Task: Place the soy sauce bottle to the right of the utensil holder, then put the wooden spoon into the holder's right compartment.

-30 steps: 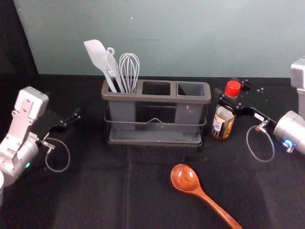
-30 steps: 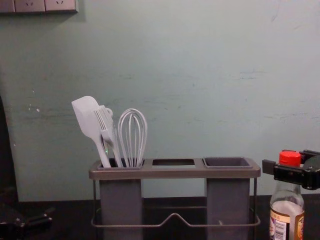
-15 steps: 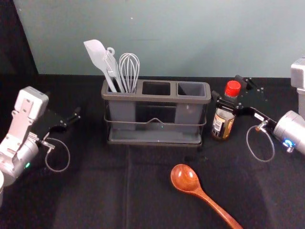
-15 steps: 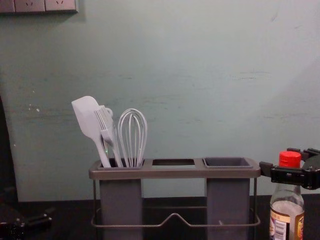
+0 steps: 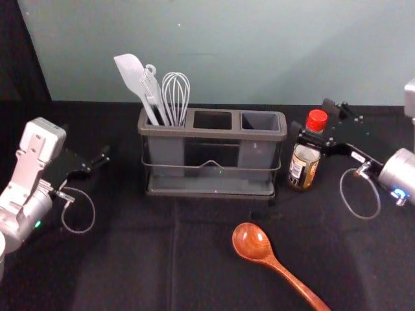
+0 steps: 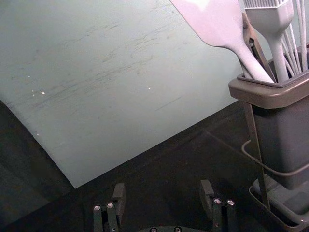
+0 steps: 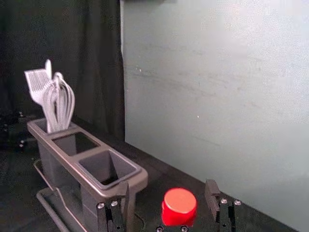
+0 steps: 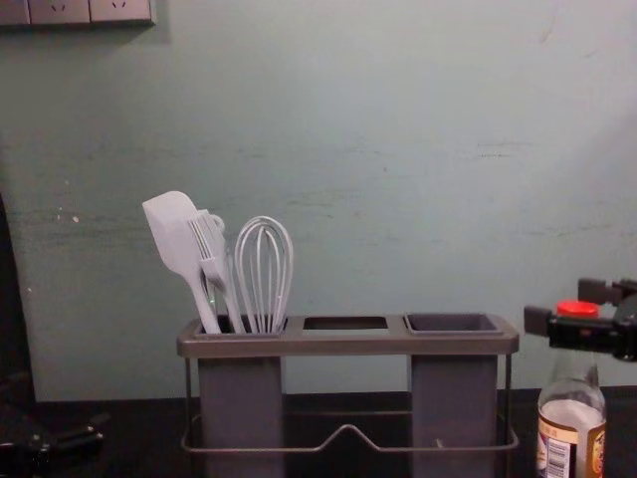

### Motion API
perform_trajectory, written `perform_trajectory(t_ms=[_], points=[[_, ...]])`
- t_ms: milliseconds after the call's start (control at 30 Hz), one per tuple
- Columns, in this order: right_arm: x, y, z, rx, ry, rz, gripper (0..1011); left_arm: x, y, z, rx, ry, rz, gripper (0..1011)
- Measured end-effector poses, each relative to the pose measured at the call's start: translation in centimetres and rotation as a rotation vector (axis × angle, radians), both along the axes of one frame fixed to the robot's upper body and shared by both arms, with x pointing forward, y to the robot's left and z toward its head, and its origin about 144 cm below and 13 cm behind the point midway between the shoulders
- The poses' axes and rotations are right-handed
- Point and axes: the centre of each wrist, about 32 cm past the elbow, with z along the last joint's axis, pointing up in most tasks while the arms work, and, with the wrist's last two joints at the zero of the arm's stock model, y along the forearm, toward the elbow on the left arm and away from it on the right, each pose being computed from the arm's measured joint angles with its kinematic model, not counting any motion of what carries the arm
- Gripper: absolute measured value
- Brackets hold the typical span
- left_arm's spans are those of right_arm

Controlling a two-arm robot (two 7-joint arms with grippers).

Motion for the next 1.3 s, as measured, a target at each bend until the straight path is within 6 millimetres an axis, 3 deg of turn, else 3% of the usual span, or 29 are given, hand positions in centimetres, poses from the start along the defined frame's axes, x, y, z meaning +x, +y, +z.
perform_trajectory(t_ms=[600,967,1300], points=[[-5.7,-0.7,5.5,-0.036,-0.088,0.057,1004,0.0,0.0,0.0,0.000,0.000,0.000,1005],[-8.7,1.8,7.1,-0.144,0.085,0.258,1004,0.0,0.0,0.0,0.000,0.000,0.000,1005],[-7.8,5.1,7.3,-0.309,0.342,0.322,1004,0.0,0.0,0.0,0.000,0.000,0.000,1005]])
